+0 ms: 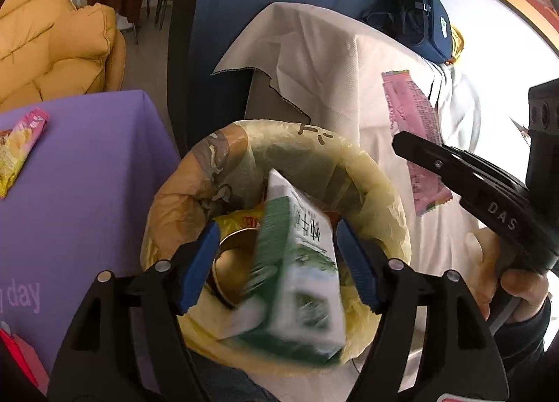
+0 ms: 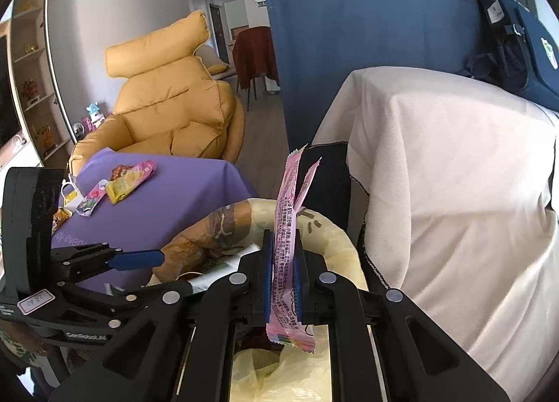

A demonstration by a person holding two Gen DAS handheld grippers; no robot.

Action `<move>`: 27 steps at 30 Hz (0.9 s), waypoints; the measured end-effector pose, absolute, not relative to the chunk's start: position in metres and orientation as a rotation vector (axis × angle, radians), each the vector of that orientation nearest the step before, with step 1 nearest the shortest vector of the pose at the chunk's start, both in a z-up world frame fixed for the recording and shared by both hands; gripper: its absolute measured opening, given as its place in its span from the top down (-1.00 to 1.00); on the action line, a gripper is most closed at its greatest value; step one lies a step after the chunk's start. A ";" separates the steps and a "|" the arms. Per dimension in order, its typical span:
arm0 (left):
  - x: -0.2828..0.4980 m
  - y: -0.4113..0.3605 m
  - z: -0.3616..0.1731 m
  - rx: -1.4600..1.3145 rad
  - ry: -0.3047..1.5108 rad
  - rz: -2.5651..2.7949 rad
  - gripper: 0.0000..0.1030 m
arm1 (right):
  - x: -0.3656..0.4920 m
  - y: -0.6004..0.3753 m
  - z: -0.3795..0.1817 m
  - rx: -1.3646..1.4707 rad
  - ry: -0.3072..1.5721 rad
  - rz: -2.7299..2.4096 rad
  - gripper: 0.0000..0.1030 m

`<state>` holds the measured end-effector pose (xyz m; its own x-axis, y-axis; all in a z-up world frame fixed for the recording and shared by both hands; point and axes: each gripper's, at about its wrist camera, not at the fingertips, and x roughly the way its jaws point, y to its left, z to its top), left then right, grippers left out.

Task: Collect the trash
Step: 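Open both tools over the bin to drop the carton and pink wrapper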

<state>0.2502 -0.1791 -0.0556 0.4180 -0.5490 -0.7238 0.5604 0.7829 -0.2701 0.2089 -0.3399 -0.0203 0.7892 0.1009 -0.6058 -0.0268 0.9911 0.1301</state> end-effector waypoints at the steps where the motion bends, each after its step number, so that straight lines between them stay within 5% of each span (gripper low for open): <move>1: 0.249 -0.176 -0.053 0.013 0.897 -0.693 -0.30 | 0.209 -0.338 -0.020 0.114 0.659 0.071 0.78; 14: 0.240 -0.099 -0.013 -0.016 0.780 -0.563 -0.44 | 0.217 -0.301 -0.026 0.084 0.711 0.167 0.78; 27: 0.244 -0.041 -0.023 -0.087 0.781 -0.476 -0.45 | 0.237 -0.290 -0.096 0.122 0.940 0.153 0.78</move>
